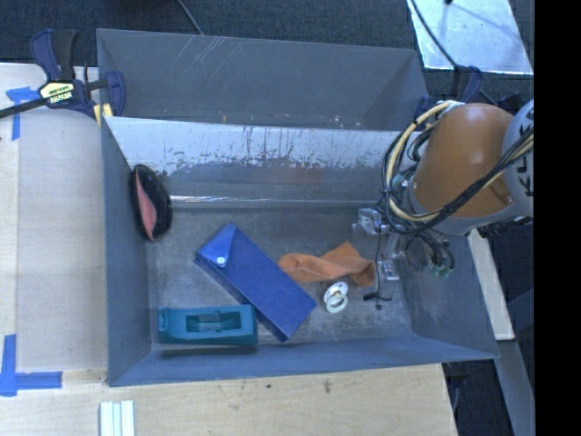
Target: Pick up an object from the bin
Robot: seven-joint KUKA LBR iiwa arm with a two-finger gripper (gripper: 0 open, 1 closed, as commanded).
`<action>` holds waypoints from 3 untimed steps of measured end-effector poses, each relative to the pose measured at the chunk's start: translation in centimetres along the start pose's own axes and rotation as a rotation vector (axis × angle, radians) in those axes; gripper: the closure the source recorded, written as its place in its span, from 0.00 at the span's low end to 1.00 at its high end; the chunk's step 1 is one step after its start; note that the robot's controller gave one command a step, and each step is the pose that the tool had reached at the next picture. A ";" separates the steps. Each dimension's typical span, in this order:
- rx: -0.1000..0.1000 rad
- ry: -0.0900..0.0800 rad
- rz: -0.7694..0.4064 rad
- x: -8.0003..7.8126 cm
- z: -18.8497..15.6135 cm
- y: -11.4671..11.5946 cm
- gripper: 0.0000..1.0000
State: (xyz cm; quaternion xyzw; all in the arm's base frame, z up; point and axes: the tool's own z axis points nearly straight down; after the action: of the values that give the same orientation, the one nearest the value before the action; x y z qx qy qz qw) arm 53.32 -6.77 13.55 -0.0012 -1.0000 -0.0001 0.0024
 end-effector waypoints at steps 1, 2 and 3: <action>0.001 -0.008 -0.002 -0.2 -0.5 0.0 0.00; 0.000 -0.011 0.082 -2.4 6.1 2.3 1.00; 0.001 -0.011 0.081 -2.4 6.2 2.3 1.00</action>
Offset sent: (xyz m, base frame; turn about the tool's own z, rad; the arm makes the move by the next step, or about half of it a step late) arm 0.0204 0.0241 -0.0655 0.0826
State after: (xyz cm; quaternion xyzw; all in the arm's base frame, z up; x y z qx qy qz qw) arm 55.66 -4.45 7.39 -0.0419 -0.9991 0.0002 -0.0033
